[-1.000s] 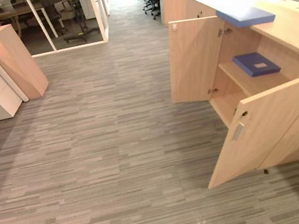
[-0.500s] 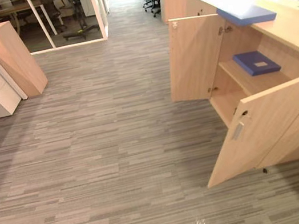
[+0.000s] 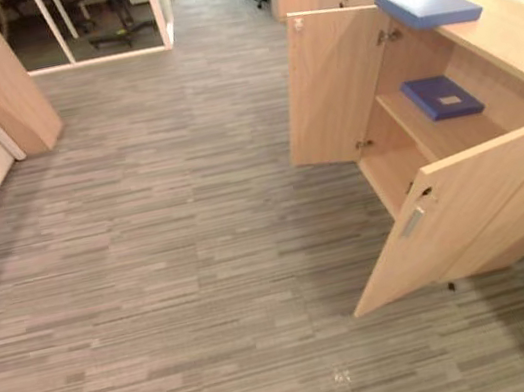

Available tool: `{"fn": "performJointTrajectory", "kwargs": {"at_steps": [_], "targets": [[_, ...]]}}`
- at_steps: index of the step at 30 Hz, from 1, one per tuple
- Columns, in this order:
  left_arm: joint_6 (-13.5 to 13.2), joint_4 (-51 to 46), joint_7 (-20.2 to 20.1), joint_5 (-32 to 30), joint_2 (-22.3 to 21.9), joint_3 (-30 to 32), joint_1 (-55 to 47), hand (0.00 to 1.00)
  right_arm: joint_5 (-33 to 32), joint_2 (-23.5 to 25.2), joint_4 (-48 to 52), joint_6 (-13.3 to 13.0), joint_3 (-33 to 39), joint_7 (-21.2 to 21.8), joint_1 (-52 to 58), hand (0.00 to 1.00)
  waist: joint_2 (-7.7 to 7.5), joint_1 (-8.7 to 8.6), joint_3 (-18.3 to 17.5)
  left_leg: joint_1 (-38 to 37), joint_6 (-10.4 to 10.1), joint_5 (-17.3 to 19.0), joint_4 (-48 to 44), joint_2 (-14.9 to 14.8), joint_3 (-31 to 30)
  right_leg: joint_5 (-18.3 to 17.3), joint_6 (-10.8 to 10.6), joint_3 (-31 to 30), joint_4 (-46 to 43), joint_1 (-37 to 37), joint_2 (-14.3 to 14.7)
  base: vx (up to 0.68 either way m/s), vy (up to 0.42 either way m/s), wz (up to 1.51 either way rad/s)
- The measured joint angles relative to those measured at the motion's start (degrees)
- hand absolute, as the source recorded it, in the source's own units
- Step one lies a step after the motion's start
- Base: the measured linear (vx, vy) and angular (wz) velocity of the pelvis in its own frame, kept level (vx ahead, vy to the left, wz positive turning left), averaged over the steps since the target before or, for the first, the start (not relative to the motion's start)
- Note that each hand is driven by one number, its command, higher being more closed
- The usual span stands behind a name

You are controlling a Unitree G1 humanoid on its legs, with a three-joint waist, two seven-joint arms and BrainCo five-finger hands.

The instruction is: Walk over to the cabinet, pick up the folder, carry it to the office cabinet, place the folder inside the office cabinet, then close the office cabinet door

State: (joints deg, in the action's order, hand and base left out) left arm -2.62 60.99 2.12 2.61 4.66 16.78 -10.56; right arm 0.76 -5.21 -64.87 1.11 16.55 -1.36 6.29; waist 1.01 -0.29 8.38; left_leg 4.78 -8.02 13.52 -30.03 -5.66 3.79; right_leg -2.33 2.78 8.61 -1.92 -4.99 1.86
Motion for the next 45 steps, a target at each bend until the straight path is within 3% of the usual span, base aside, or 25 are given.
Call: {"fn": "performJointTrajectory", "kwargs": {"at_steps": [1, 3, 6, 9, 10, 11, 12, 13, 16, 18, 19, 20, 21, 22, 23, 25, 27, 30, 33, 34, 36, 38, 40, 42, 45], "targets": [[0.1, -1.3, 0.0, 1.2, -0.8, 2.4, 0.5, 0.0, 0.0, -0.1, 0.2, 0.0, 0.0, -0.1, -0.5, 0.0, -0.25, 0.05, 1.6, 5.8, 0.5, -1.8, -12.2, -0.8, 1.0, -2.0, 0.1, -0.3, -3.3, 0.0, -1.1, 0.12, 0.066, -0.06], [0.0, -2.0, 0.5, 3.8, -1.7, 3.4, 0.0, 0.0, 0.0, -0.3, 0.2, 0.0, 0.4, -0.4, -0.7, 0.0, -0.66, 0.27, 2.4, 10.8, 3.7, -0.3, -18.9, -1.6, 3.0, -4.0, -0.7, -0.6, -5.4, -0.4, -3.4, 0.12, 0.065, -0.03], [-0.3, -2.1, 1.4, 5.0, -2.0, 3.3, -0.5, 0.0, 0.4, -0.8, -0.2, 0.2, 0.3, -0.4, -2.0, 0.0, -0.64, 0.57, 2.4, 14.1, 3.9, -0.5, -6.0, -1.7, 1.5, -5.9, -3.6, -2.1, -5.4, -2.4, -8.0, 0.23, 0.199, -0.14], [-0.4, -1.9, 2.2, 6.1, -2.0, 2.8, -1.0, 0.0, 0.5, -1.0, -0.8, 0.2, 0.1, -0.4, -3.4, 0.0, -0.17, 0.84, 2.4, 14.5, 2.5, -5.7, 13.8, -3.3, -4.7, -8.4, -7.5, -4.2, -5.3, -3.7, -11.8, 0.32, 0.329, -0.3], [-0.4, -1.7, 2.6, 6.2, -2.1, 2.2, -1.0, 0.0, 0.6, -1.4, -1.2, 0.2, 0.1, -0.4, -3.4, 0.0, 0.33, 0.85, 2.5, 14.2, 2.2, -6.7, 17.2, -4.4, -5.2, -9.5, -9.2, -4.4, -5.0, -4.8, -12.8, 0.57, 0.671, -0.28], [-0.5, -0.8, 2.8, 6.3, -1.8, 1.6, -0.9, 0.0, 0.6, -1.6, -2.2, 0.1, 0.1, -0.5, -3.2, 0.0, 0.68, 0.89, 2.2, 14.3, -0.3, -11.0, 16.7, -5.3, -3.7, -11.0, -11.6, -4.5, -4.3, -7.2, -14.7, 0.34, 0.424, -0.22], [-0.5, -0.6, 3.0, 6.3, -1.5, 1.3, -0.9, 0.0, 0.7, -1.5, -2.8, 0.2, 0.3, -0.4, -3.4, 0.0, 0.39, 1.02, 2.2, 14.6, -0.5, -13.4, 14.2, -4.5, -2.3, -11.7, -11.8, -4.5, -3.9, -8.4, -16.6, 0.55, 0.629, -0.39], [-0.9, -0.7, 3.4, 6.2, -1.1, 1.4, -1.3, 0.0, 1.0, -1.2, -4.9, 0.2, 0.7, -0.3, -3.8, 0.0, -0.68, 1.29, 0.2, 17.4, -0.4, -13.9, 7.9, -2.7, -0.9, -10.7, -10.7, -4.8, -3.3, -8.5, -19.1, 0.5, 0.502, -0.48], [-1.2, -0.9, 3.6, 5.8, -0.1, 1.2, 0.1, 0.0, 2.7, -0.6, -5.1, 0.3, 4.8, 0.1, -4.6, 0.0, -1.59, 1.26, -1.5, 15.4, 4.8, -10.1, 4.3, 1.4, 3.2, -2.1, -9.2, -5.8, -10.7, -5.0, -24.3, 0.49, 0.475, -0.44], [-1.3, -0.9, 3.6, 4.5, 0.1, -0.1, 0.0, 0.0, 2.7, -0.7, -4.5, 0.3, 6.4, 0.2, -4.3, 0.0, -1.94, 1.38, -1.9, 8.8, 7.2, -8.9, 8.7, 5.2, 6.9, 4.1, -4.4, -5.7, -21.1, -0.6, -29.5, 0.53, 0.464, -0.45], [-1.4, -0.9, 3.3, 3.9, 0.1, -1.7, -0.1, 0.0, 2.7, -1.3, -3.3, 0.1, 7.1, 0.0, -4.0, 0.0, -1.47, 1.05, -2.2, 3.8, 8.8, -8.8, 13.0, 7.9, 8.6, 11.8, 1.4, -4.4, -28.8, 3.1, -33.1, 0.44, 0.402, -0.17], [-1.6, -0.9, 2.9, 3.7, 0.4, -3.3, 0.1, 0.0, 2.5, -2.2, -1.3, -0.1, 7.1, -0.2, -3.1, 0.0, -0.72, -0.05, -2.5, -0.2, 10.4, -8.7, 16.2, 9.9, 8.9, 14.7, 5.3, -1.2, -38.9, 6.1, -36.5, 0.42, 0.381, 0.0], [-1.7, -0.9, 2.7, 3.7, 0.5, -3.9, 0.4, 0.0, 2.2, -2.5, -0.6, -0.2, 7.1, -0.2, -3.2, 0.0, -0.69, -0.67, -2.3, -2.1, 10.9, -8.7, 17.6, 10.5, 8.6, 14.0, 5.9, 0.8, -44.8, 7.8, -37.7, 0.39, 0.308, 0.13], [-1.9, -0.9, 2.4, 3.7, 0.6, -5.4, 1.4, 0.0, 1.1, -2.6, 0.0, -0.2, 6.8, 0.0, -3.6, 0.0, -0.21, -0.94, -1.6, -6.2, 11.1, -8.8, 20.3, 10.8, 8.2, 10.5, 4.7, 4.6, -52.8, 10.2, -37.5, 0.37, 0.215, 0.02], [-2.0, -0.9, 2.2, 3.7, 1.0, -6.8, 2.1, 0.0, 0.2, -1.8, 0.0, -0.3, 6.2, 0.0, -4.0, 0.0, -0.11, -0.95, -1.2, -9.0, 11.1, -8.8, 22.2, 10.4, 8.0, 4.6, 2.1, 7.5, -57.0, 12.3, -34.8, 0.36, 0.182, -0.08], [-1.9, -0.6, 1.9, 3.7, 1.5, -7.9, 3.7, 0.0, -0.4, -0.8, 0.7, -1.1, 5.7, 0.0, -4.6, 0.0, -0.19, -1.18, 0.4, -12.1, 11.6, -8.5, 24.3, 9.7, 7.9, -4.3, -1.7, 10.2, -58.4, 15.2, -28.6, 0.3, 0.082, -0.1], [-1.9, -0.7, 1.9, 3.7, 1.8, -8.7, 5.6, 0.0, -1.9, -0.2, 2.5, -1.7, 4.1, 0.0, -5.1, 0.0, -0.6, -1.64, 3.7, -15.9, 12.3, -7.3, 25.8, 9.1, 8.4, -9.1, -3.5, 15.7, -51.2, 17.5, -22.5, 0.26, -0.052, -0.13], [-1.8, -0.9, 1.9, 3.7, 1.1, -6.9, 6.0, 0.0, -2.1, 0.6, 4.1, -1.8, 3.6, -0.2, -4.7, 0.0, -1.13, -1.74, 5.1, -19.5, 11.2, -3.9, 26.6, 8.9, 10.5, -8.8, -2.9, 24.3, -37.5, 18.4, -19.8, 0.16, -0.065, -0.31], [-1.7, -0.9, 1.9, 3.6, 0.5, -5.0, 5.9, 0.0, -2.4, 1.1, 4.6, -2.0, 3.9, -0.4, -3.9, 0.0, -1.63, -1.77, 4.8, -20.5, 9.4, -0.5, 25.1, 8.4, 11.6, -7.7, -0.8, 27.0, -31.3, 19.0, -19.7, 0.24, -0.127, -0.32], [-1.7, -0.9, 1.8, 3.6, -0.3, -3.6, 6.1, 0.0, -2.5, 1.2, 4.5, -2.1, 4.7, -0.4, -3.2, 0.0, -1.23, -1.96, 4.6, -20.9, 8.2, 2.1, 23.3, 7.0, 11.7, -9.3, 3.3, 27.7, -31.9, 18.6, -19.0, 0.45, -0.241, -0.01], [-1.4, -1.0, 1.7, 3.3, -2.2, -2.0, 6.1, 0.0, -3.3, 1.1, 4.5, -1.9, 5.2, -0.5, -1.6, 0.0, 0.87, -2.81, 3.4, -20.4, 6.5, 5.5, 17.5, 3.1, 11.5, -13.3, 2.4, 29.3, -32.0, 16.8, -15.4, 0.47, -0.248, 0.05], [-1.3, -3.4, 0.7, 2.3, -4.6, 1.6, 6.7, 0.0, -4.2, 2.3, 4.8, -1.2, 7.2, -0.5, 0.0, 0.0, 1.29, -2.53, 3.1, -9.5, 4.9, 5.7, -10.7, -5.3, 10.4, -15.0, 3.9, 29.1, -28.4, 12.6, -9.0, 0.48, -0.273, -0.28], [-1.4, -5.3, 0.6, 3.7, -5.4, 4.7, 5.7, 0.0, -4.2, 2.3, 4.4, -1.0, 7.9, -0.6, 0.4, 0.0, 1.52, -1.55, 3.1, -2.4, 2.8, 3.0, -31.6, -10.0, 7.7, -15.8, 4.6, 26.8, -25.9, 8.4, -4.2, 0.41, -0.167, -0.98], [-1.8, -5.5, 0.7, 5.8, -5.5, 5.9, 5.6, 0.0, -4.1, 2.7, 4.0, -0.9, 8.7, -0.6, 0.4, 0.0, 1.25, -0.81, 3.0, 1.8, 3.0, 3.1, -38.5, -10.6, 7.6, -16.4, 4.4, 23.1, -23.8, 4.5, -2.4, 0.57, -0.032, -1.16], [-2.3, -6.1, 1.0, 7.6, -5.7, 6.8, 5.5, 0.0, -4.1, 2.6, 3.9, -0.5, 8.6, -0.7, 0.3, 0.0, 0.58, -0.08, 2.9, 7.9, 5.7, 4.7, -31.7, -8.5, 7.1, -16.3, 3.4, 16.3, -20.1, 0.6, -2.4, 0.49, 0.098, -1.07]]}}
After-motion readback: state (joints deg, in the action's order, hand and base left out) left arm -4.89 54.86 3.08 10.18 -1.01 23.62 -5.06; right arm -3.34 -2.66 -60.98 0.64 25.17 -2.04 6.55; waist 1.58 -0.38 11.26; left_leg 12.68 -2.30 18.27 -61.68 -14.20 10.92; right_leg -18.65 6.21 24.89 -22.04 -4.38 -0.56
